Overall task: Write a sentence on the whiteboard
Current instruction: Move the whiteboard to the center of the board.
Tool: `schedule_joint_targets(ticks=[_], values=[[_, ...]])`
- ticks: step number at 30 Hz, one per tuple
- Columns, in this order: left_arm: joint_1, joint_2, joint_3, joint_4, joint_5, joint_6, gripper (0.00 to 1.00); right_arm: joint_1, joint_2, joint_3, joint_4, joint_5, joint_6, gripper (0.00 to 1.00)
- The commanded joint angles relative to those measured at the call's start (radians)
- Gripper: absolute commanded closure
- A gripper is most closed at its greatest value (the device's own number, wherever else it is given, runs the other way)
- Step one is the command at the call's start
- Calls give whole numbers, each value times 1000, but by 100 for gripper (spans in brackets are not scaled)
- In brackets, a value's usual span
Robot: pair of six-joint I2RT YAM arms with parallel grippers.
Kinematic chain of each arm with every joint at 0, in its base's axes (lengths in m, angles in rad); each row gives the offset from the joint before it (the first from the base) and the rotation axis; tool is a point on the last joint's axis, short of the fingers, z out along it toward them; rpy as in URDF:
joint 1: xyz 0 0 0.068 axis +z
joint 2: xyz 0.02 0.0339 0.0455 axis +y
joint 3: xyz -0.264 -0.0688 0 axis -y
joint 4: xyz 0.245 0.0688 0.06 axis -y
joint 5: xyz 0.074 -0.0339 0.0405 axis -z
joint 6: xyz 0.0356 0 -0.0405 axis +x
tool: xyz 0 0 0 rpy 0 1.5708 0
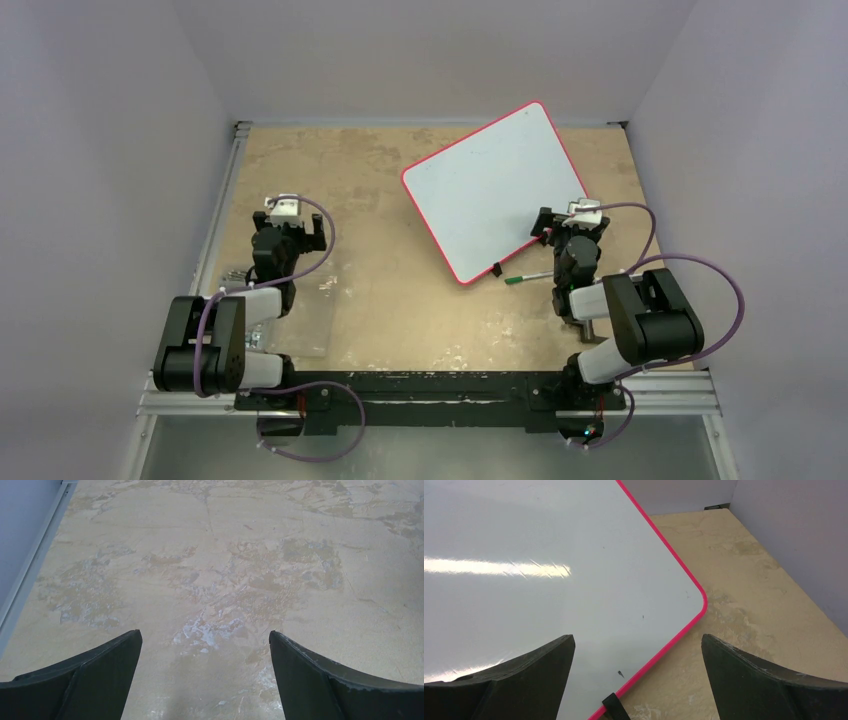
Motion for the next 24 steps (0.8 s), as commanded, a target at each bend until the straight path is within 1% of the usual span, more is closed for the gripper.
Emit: schedule_joint_targets(ticks=[1,16,19,20,22,24], values=[[7,-5,31,29,25,-17,0,-1,-3,22,40,-10,-3,1],[7,-5,30,31,21,-16,0,-1,-3,21,40,-10,-2,1],[7,-9,28,33,10,-14,0,-1,-3,5,73,30,-16,1],[7,-17,39,9,7,-12,0,1,-8,6,75,47,-11,1],[3,-61,92,-112,-6,-13,0,1,-46,31,-9,79,-3,1],[-3,-101,173,-289,-26,-12,0,3,-112,110,-224,70,-4,1]])
